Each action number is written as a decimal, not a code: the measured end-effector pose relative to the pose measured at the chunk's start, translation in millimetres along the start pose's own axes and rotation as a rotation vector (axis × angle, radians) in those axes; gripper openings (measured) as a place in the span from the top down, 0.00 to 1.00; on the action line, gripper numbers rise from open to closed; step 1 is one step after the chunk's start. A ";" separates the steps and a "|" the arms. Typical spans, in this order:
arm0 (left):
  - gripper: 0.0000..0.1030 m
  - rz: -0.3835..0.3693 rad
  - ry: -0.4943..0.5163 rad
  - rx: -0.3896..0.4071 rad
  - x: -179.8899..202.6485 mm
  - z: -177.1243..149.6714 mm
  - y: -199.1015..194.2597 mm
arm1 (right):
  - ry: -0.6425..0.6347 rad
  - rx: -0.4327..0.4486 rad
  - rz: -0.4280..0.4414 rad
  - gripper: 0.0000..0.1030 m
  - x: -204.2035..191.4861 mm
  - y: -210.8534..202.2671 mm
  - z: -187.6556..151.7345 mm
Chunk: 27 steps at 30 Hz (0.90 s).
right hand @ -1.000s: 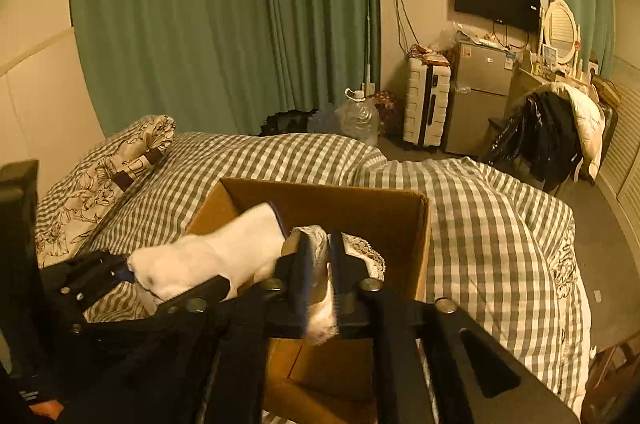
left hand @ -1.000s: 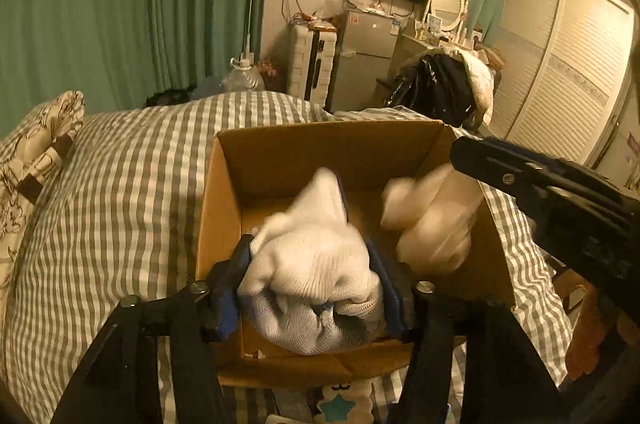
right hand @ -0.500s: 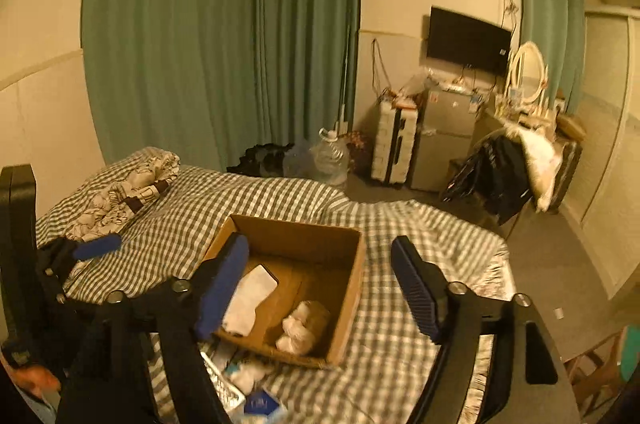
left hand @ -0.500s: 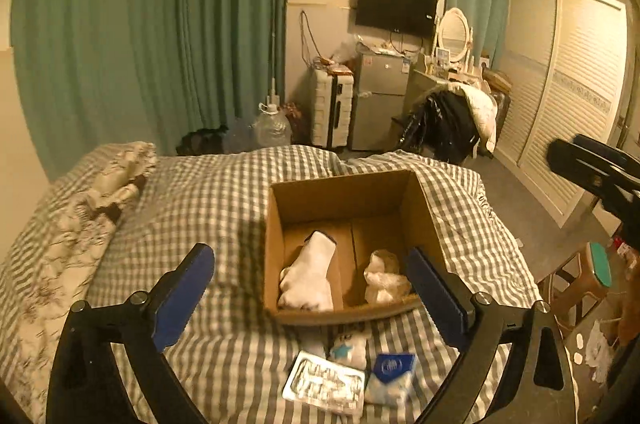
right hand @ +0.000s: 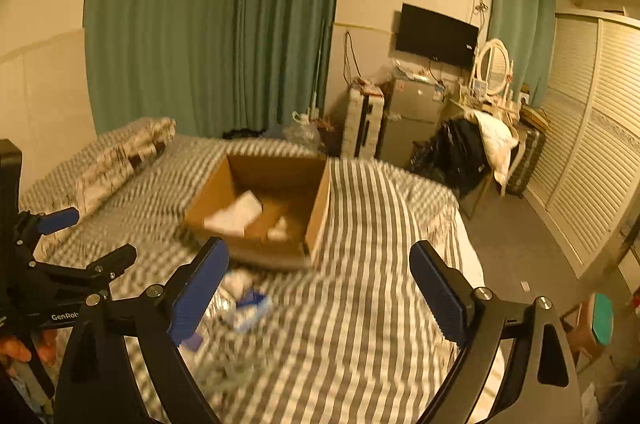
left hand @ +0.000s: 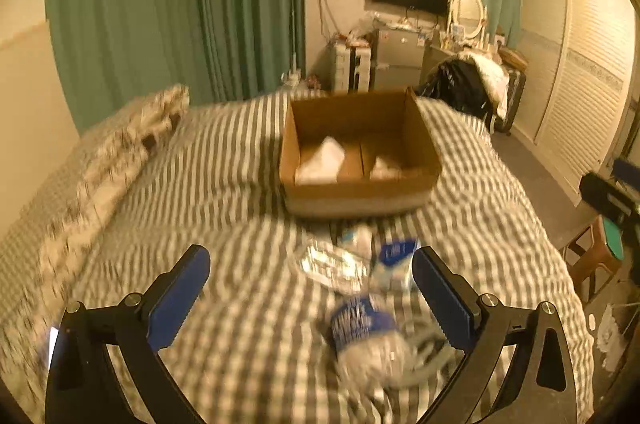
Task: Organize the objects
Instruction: 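Grasp the clear plastic bottle with the left gripper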
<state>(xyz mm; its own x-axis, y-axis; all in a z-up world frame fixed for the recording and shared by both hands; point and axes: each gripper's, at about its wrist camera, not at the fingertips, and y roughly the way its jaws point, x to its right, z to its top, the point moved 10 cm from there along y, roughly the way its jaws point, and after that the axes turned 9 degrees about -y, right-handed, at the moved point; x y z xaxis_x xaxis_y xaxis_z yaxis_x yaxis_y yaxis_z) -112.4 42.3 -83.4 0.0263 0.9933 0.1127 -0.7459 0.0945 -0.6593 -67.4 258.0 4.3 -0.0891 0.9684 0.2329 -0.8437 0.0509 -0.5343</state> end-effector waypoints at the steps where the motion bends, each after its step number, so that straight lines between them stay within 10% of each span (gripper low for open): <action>1: 0.00 0.001 -0.002 -0.006 0.2 -9.5 2.9 | 0.007 -0.011 -0.006 0.11 -2.6 2.3 -13.0; 13: 0.00 -0.016 0.057 -0.134 26.6 -78.8 48.8 | 0.093 -0.143 0.011 0.11 -6.6 50.9 -85.5; 20: 0.31 -0.074 0.080 -0.246 31.2 -109.9 77.5 | 0.075 -0.186 0.024 0.11 -17.7 63.1 -94.5; 27: 0.33 -0.099 0.091 -0.169 26.3 -92.7 55.2 | 0.044 -0.234 0.045 0.11 -36.6 67.5 -105.9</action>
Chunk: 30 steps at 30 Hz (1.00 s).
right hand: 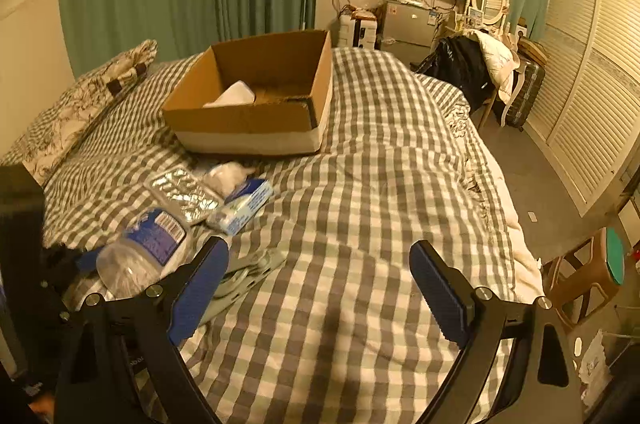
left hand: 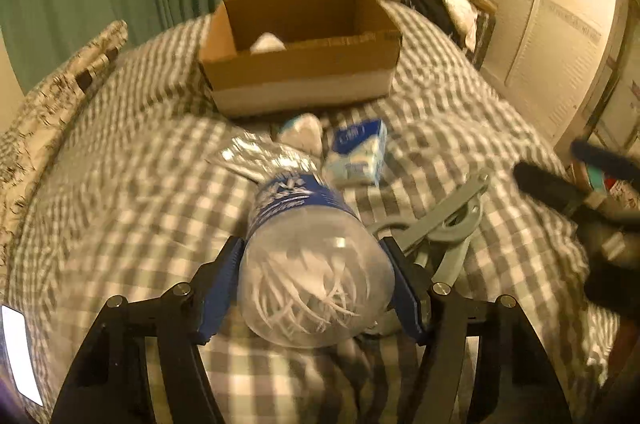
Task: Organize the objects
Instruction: 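Grasp the clear plastic bottle with the left gripper, then grasp the grey plastic clip with the right gripper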
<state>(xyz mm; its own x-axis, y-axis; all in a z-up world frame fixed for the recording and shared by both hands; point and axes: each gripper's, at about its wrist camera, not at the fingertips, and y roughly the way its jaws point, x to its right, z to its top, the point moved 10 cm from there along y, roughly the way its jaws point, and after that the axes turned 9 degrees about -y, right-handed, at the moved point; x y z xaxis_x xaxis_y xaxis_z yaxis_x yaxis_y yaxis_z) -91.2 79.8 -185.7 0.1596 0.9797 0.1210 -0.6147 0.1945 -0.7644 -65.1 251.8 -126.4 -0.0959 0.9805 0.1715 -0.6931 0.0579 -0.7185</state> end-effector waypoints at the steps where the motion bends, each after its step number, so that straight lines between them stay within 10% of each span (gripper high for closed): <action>1: 0.33 0.009 0.001 0.021 -4.0 4.6 -6.4 | -0.005 -0.010 0.005 0.11 -3.5 1.6 -2.2; 20: 0.34 0.014 -0.065 0.090 -57.5 22.4 -24.1 | -0.166 -0.196 0.073 0.11 -85.7 66.4 -21.2; 30: 0.35 -0.013 -0.111 0.082 -70.4 20.0 -29.8 | -0.151 -0.104 0.179 0.81 -100.6 52.5 -2.5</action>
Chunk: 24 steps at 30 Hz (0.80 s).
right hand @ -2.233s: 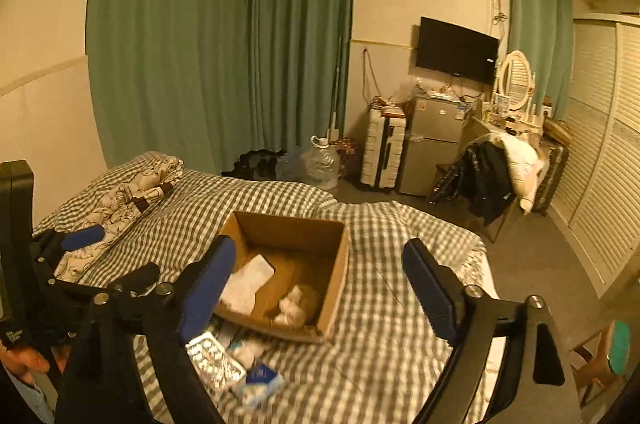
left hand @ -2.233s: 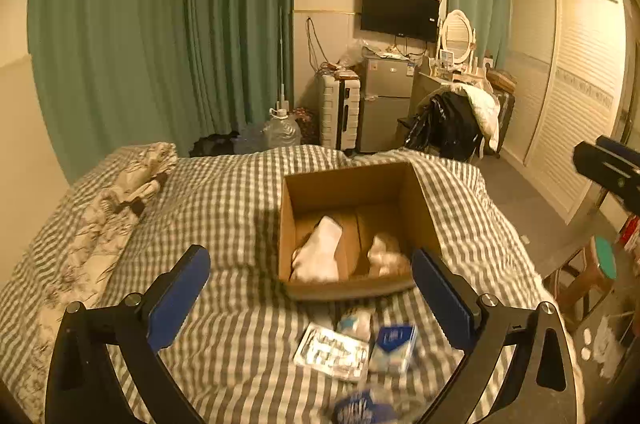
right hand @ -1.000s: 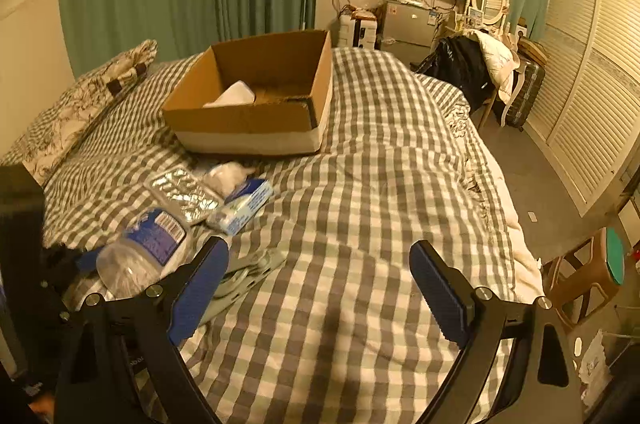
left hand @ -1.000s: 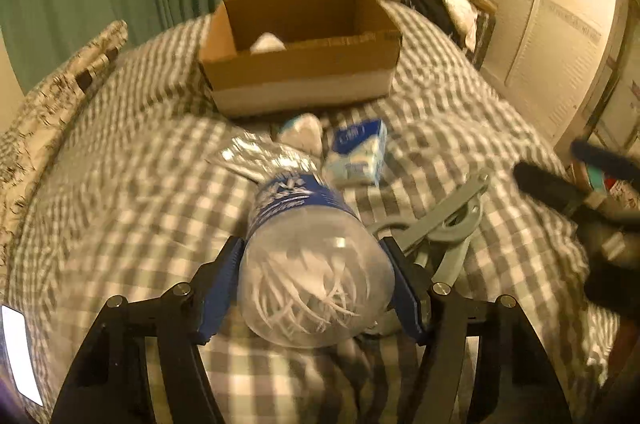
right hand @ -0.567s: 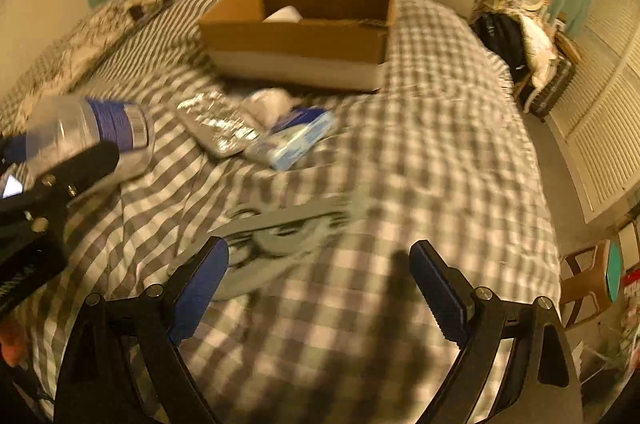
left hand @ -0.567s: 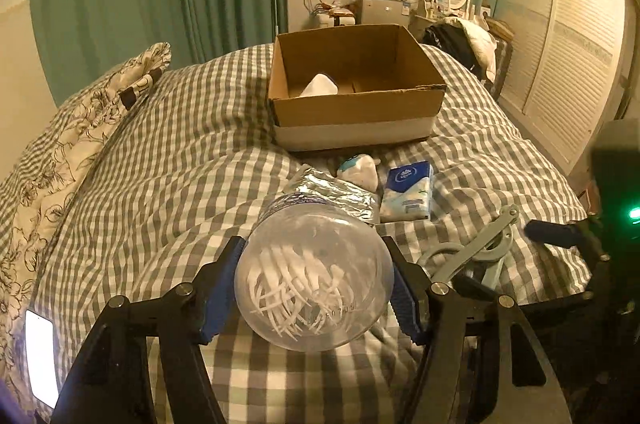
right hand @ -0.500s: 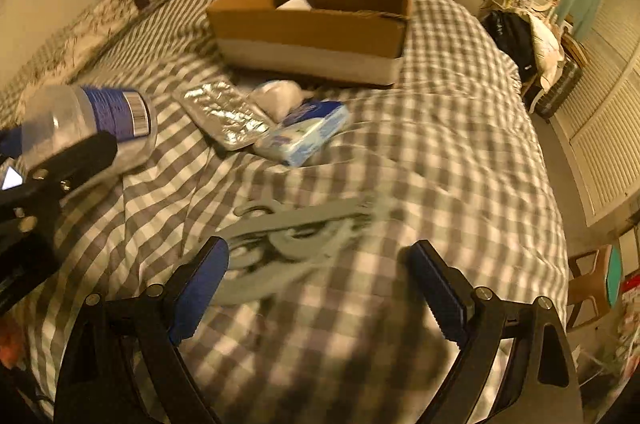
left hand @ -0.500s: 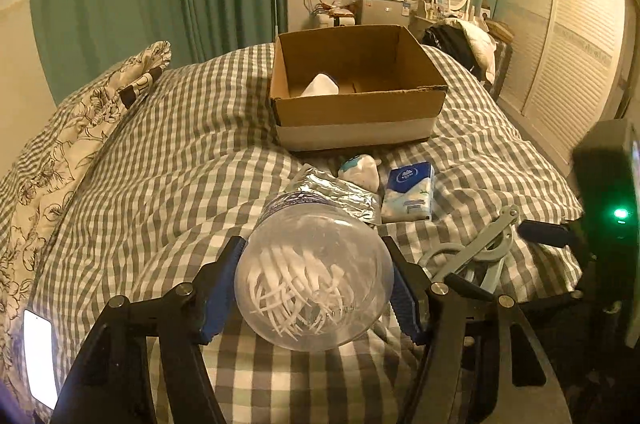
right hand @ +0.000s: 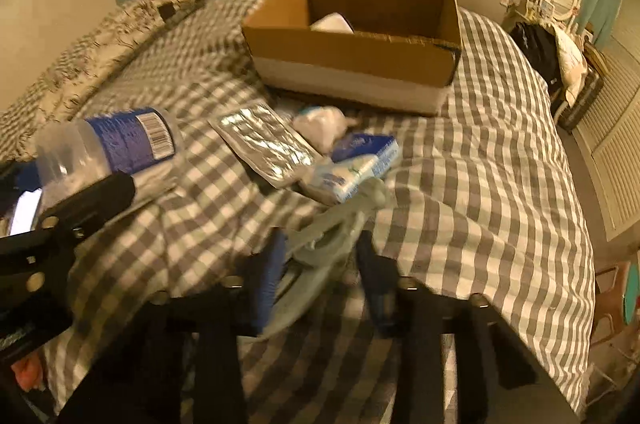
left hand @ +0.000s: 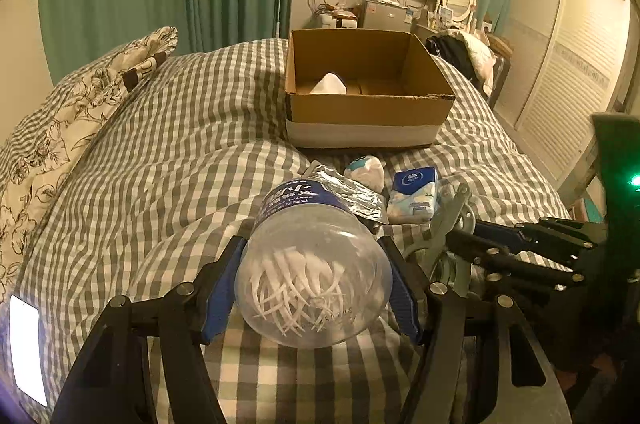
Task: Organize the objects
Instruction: 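Grasp the grey plastic clip with the right gripper, then carry the bottle into the box and release it while the right gripper releases the clip there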
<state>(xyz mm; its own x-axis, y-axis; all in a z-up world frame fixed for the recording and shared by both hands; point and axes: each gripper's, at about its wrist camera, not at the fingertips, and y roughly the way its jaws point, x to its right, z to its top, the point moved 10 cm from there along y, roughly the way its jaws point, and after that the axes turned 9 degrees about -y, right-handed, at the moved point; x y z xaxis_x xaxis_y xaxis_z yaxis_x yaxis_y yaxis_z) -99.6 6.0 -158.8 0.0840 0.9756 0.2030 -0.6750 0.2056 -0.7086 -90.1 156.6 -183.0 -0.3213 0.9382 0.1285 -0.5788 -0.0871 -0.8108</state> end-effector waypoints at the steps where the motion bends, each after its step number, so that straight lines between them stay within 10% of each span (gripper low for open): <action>1: 0.35 0.000 0.000 0.001 0.3 -0.4 -0.9 | 0.000 0.014 0.013 0.82 -1.3 -4.7 1.9; 24: 0.36 -0.068 0.037 0.102 40.5 49.1 -52.6 | -0.070 0.291 -0.033 0.97 10.3 -122.9 63.6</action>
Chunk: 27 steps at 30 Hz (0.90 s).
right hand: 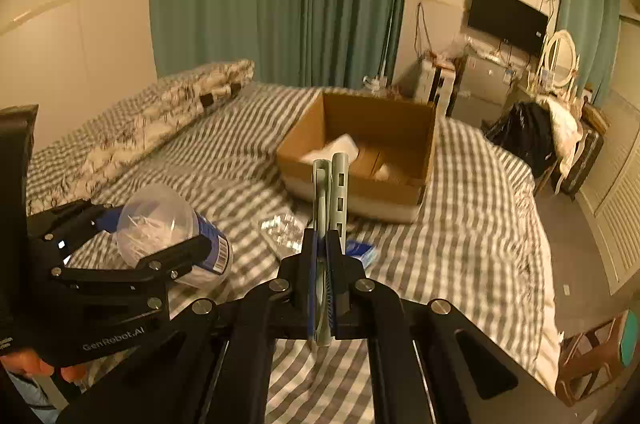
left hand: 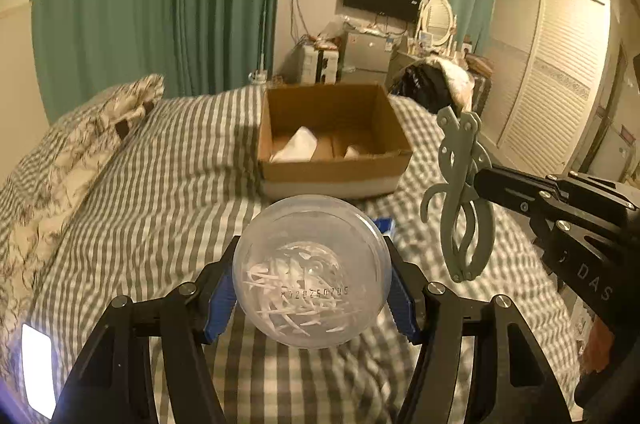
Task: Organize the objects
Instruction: 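Carry the bottle into the box and release it while the right gripper releases the clip there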
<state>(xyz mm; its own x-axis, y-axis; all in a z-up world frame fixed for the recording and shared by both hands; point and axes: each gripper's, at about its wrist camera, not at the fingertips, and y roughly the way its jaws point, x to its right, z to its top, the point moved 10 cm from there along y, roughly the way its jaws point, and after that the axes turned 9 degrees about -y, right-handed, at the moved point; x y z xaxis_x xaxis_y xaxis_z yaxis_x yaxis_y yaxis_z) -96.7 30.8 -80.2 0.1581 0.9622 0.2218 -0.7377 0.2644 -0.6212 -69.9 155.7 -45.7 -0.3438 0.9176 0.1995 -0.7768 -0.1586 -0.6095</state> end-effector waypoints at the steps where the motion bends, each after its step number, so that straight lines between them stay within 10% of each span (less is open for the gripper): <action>1: 0.36 -0.004 0.006 0.012 3.5 7.9 -1.7 | -0.003 0.011 -0.006 0.97 2.7 -3.1 4.7; 15: 0.36 -0.010 0.058 0.143 34.5 126.6 28.7 | -0.048 0.163 -0.078 0.97 65.5 -9.9 106.7; 27: 0.36 -0.019 0.024 0.112 34.1 188.4 144.4 | -0.010 0.137 -0.051 0.97 130.8 86.7 154.8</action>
<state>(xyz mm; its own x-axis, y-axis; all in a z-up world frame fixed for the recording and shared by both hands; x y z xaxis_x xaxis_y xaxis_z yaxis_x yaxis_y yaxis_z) -321.5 89.5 -20.7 0.1872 0.9588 0.2135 -0.8032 0.2745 -0.5286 -264.0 205.6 46.3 -0.3069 0.9221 0.2356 -0.8578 -0.1607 -0.4882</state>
